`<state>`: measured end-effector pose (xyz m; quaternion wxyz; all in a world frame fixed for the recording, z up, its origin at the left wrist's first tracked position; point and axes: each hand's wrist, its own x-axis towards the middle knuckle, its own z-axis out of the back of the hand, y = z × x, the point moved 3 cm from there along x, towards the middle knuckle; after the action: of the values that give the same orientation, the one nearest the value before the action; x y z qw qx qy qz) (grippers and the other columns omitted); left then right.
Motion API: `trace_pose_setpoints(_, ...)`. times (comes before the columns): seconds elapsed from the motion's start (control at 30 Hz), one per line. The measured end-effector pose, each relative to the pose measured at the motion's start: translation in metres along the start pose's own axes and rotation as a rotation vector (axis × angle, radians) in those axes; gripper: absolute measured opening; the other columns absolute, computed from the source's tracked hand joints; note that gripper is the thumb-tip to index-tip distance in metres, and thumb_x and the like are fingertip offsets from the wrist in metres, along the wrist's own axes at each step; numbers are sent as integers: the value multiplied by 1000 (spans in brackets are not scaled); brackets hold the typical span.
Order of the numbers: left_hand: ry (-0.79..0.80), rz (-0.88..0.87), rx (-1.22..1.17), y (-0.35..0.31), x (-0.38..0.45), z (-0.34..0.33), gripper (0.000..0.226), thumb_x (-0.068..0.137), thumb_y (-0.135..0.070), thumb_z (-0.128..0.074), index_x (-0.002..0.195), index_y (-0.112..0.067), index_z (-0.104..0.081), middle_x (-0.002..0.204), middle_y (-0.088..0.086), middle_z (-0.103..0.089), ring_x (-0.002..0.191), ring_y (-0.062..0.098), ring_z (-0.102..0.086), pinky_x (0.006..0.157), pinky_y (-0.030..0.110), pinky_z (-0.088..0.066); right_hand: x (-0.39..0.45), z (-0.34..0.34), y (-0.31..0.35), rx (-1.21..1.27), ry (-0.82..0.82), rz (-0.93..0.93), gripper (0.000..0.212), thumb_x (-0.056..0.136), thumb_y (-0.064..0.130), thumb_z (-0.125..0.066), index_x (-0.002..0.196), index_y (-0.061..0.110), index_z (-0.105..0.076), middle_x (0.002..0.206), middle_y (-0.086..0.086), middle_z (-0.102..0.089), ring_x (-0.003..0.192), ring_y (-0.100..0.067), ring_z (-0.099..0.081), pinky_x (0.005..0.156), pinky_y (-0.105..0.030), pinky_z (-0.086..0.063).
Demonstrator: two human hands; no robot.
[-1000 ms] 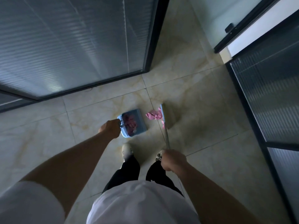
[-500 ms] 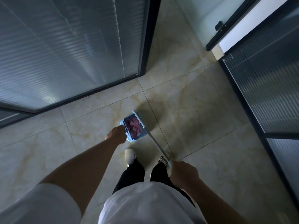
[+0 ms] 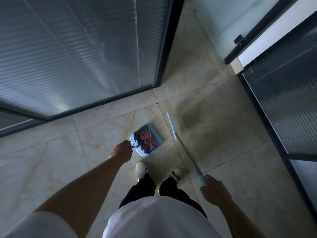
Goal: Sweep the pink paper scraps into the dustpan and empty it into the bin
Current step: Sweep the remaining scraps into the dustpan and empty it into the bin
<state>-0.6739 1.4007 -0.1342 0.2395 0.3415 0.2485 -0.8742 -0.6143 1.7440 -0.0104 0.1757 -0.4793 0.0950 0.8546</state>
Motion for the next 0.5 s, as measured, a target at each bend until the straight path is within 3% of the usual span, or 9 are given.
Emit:
trace_pose_setpoints(0.17,-87,148,-239,34,-25,11,17,88,-17,-55,104,-14,-60,104,15,-65,89,32,-59,68,30,-43,27,13,0,52,-10,-54,44,93,21,-48,133,4,-46,111,-10,-57,91,-22,-53,80,-27,-43)
trace_pose_setpoints(0.27,-123,275,-420,58,-46,15,13,84,-16,-62,96,-13,-58,93,13,-65,82,31,-63,72,40,-54,40,11,15,28,7,-2,52,94,17,-44,144,6,-37,136,-14,-52,114,-27,-55,87,-28,-45)
trace_pose_setpoints(0.33,-144,382,-533,73,-61,14,18,83,-11,-66,97,-7,-56,80,10,-62,69,28,-61,69,42,-57,48,5,29,-20,51,10,52,94,15,-41,144,4,-36,138,-14,-51,117,-28,-56,84,-27,-47)
trace_pose_setpoints(0.37,-176,440,-627,81,-74,13,19,83,-8,-67,98,-5,-56,75,11,-59,61,26,-58,62,40,-54,51,0,37,-64,85,31,47,93,15,-41,138,1,-43,130,-13,-56,114,-28,-58,77,-23,-48)
trace_pose_setpoints(0.43,-216,518,-858,91,-98,11,18,85,-4,-65,101,-8,-55,71,10,-55,51,23,-51,51,29,-44,54,-9,55,-175,163,96,32,94,14,-40,114,-5,-55,93,-8,-60,99,-25,-61,62,-16,-43)
trace_pose_setpoints(0.47,-236,544,-959,97,-111,8,19,86,-4,-64,102,-10,-55,72,10,-53,50,22,-49,49,26,-41,51,-12,67,-212,189,137,32,94,13,-40,113,-5,-58,86,-8,-57,90,-23,-57,61,-17,-41)
trace_pose_setpoints(0.5,-246,560,-1052,104,-124,5,20,87,-4,-63,104,-11,-55,74,10,-52,50,22,-48,48,23,-40,47,-14,80,-266,217,184,33,94,13,-40,116,-3,-59,92,-11,-60,82,-21,-51,62,-20,-41)
